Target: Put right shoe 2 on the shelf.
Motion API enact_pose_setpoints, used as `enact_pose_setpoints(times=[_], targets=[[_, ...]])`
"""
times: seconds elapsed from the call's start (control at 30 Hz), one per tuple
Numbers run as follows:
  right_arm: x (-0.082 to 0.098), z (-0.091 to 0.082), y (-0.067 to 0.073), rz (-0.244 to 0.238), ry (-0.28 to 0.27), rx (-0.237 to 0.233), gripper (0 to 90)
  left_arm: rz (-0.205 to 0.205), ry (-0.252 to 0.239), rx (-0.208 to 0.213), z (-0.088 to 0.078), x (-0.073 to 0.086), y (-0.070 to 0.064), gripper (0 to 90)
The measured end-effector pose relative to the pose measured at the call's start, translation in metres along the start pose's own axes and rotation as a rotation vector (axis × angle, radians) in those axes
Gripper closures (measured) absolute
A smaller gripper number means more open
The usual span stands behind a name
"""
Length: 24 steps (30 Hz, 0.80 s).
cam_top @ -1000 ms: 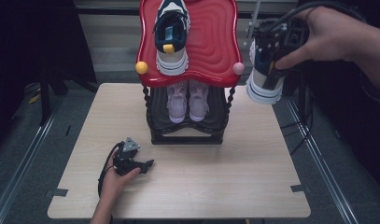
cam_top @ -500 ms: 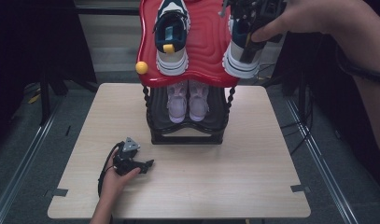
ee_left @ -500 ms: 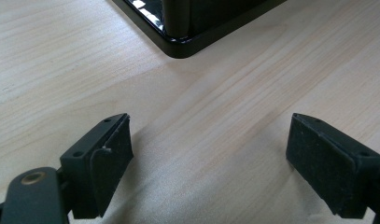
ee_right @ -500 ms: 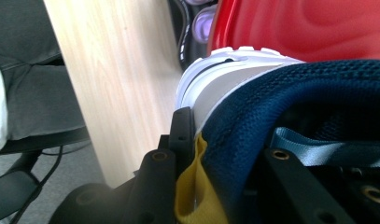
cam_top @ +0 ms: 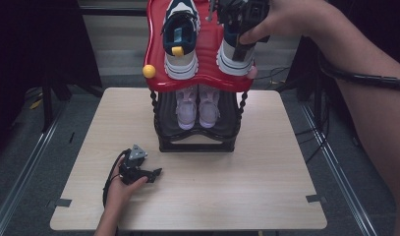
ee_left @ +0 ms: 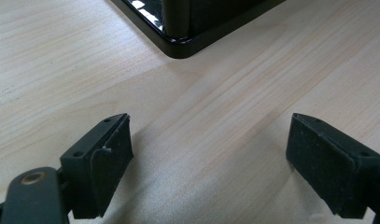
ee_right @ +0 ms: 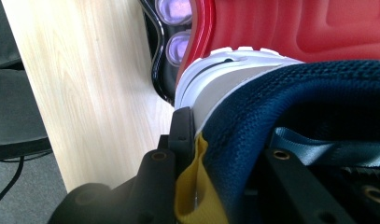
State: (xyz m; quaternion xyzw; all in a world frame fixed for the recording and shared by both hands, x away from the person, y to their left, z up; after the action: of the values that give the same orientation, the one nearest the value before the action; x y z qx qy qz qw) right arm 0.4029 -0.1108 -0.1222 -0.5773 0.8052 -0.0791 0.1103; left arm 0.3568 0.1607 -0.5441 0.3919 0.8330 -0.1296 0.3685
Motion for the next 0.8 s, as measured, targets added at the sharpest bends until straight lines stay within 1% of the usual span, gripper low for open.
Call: enact_pose_setpoints(times=[0.07,0.1,0.17,0.2,0.33,0.43,0.53,0.63,0.73,0.8], targets=[[-0.003,0.004,-0.001,-0.008,0.001,0.011,73.8,0.001,0.000,0.000,0.000,0.000,0.000,13.9],[-0.004,0.006,-0.002,-0.026,0.008,0.019,73.7,0.000,0.000,0.001,0.000,0.000,0.000,13.8],[-0.008,0.010,-0.003,-0.039,0.007,0.020,73.7,0.001,0.000,0.000,0.000,0.000,0.000,13.9],[-0.009,0.012,-0.003,-0.045,0.012,0.017,73.6,-0.003,-0.002,0.001,0.000,0.000,0.000,13.8],[-0.015,0.020,-0.006,-0.064,0.026,0.029,73.6,0.002,0.000,0.000,0.000,0.000,0.000,13.8],[-0.020,0.025,-0.009,-0.076,0.018,0.035,73.6,0.001,0.000,-0.001,0.000,0.000,0.000,13.9],[-0.023,0.029,-0.011,-0.082,0.010,0.029,73.5,0.002,0.000,-0.001,0.000,0.000,0.000,13.8],[-0.025,0.032,-0.012,-0.088,0.022,0.031,73.4,-0.003,-0.002,0.000,0.000,0.000,0.000,13.8],[-0.027,0.034,-0.013,-0.091,0.020,0.030,73.3,0.002,0.000,-0.001,0.000,0.000,0.000,13.8],[-0.028,0.035,-0.014,-0.102,0.021,0.028,73.3,0.001,-0.002,0.000,0.000,0.000,0.000,13.8]])
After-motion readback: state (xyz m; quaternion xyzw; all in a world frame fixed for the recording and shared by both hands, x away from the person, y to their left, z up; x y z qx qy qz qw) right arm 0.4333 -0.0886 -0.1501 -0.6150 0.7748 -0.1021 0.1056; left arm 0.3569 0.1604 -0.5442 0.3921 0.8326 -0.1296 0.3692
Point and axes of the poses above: each handheld gripper's, and its own axes: z roughly forward along the jaws, x roughly out of its underside, y roughly to its left, the point moved 5 cm from there along z, roughly forward along the jaws, and after that the axes turned 7 degrees about z, right-handed, at the moved point
